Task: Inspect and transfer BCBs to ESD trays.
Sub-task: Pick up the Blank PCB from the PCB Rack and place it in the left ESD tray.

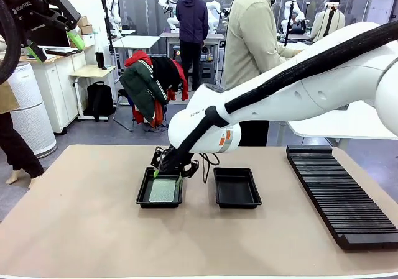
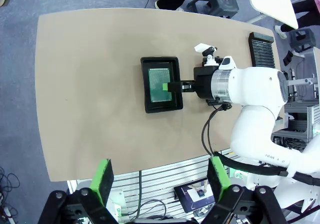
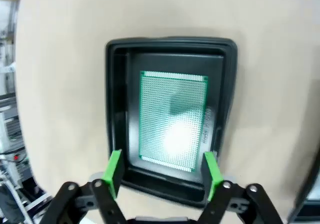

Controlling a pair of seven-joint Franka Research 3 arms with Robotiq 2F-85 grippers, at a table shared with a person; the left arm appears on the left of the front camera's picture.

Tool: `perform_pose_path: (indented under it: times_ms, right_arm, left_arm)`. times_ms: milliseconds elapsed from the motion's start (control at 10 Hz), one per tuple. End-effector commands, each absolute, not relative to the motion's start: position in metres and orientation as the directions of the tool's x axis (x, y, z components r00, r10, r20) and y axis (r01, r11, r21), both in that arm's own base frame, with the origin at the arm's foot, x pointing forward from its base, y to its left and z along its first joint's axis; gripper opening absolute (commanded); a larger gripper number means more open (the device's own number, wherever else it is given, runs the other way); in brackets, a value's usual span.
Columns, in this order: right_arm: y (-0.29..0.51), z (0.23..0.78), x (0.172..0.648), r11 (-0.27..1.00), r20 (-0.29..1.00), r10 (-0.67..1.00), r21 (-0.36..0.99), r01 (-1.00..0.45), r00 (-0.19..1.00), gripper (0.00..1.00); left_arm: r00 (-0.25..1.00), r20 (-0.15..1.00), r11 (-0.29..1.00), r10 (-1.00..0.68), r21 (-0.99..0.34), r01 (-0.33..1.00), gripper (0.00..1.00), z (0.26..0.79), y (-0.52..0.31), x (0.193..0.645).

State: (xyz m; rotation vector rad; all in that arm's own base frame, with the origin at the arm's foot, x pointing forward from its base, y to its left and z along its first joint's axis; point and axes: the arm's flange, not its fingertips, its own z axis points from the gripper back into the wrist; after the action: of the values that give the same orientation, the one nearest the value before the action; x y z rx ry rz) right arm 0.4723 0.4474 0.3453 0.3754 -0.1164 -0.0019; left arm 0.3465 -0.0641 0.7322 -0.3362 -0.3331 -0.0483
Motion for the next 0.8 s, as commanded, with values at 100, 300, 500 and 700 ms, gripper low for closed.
perform_pose_path:
  times_ms: [100,300,500,700]
  right_arm:
    - [0.463,0.383,0.463,0.982,0.114,-0.019,0.186,-0.003,0.993,1.0]
    - [0.456,0.395,0.461,0.988,0.11,-0.022,0.156,0.004,0.994,1.0]
    - [0.452,0.402,0.46,0.989,0.101,-0.022,0.147,0.007,0.995,1.0]
    - [0.453,0.4,0.462,0.986,0.097,-0.003,0.165,-0.013,0.995,1.0]
  left_arm:
    - [0.944,0.33,0.94,0.012,-0.325,0.102,1.0,0.731,-0.064,0.346]
    - [0.944,0.33,0.94,0.012,-0.325,0.102,1.0,0.731,-0.064,0.346]
    - [0.944,0.33,0.94,0.012,-0.325,0.102,1.0,0.731,-0.064,0.346]
    - [0.944,0.33,0.94,0.012,-0.325,0.102,1.0,0.731,-0.064,0.346]
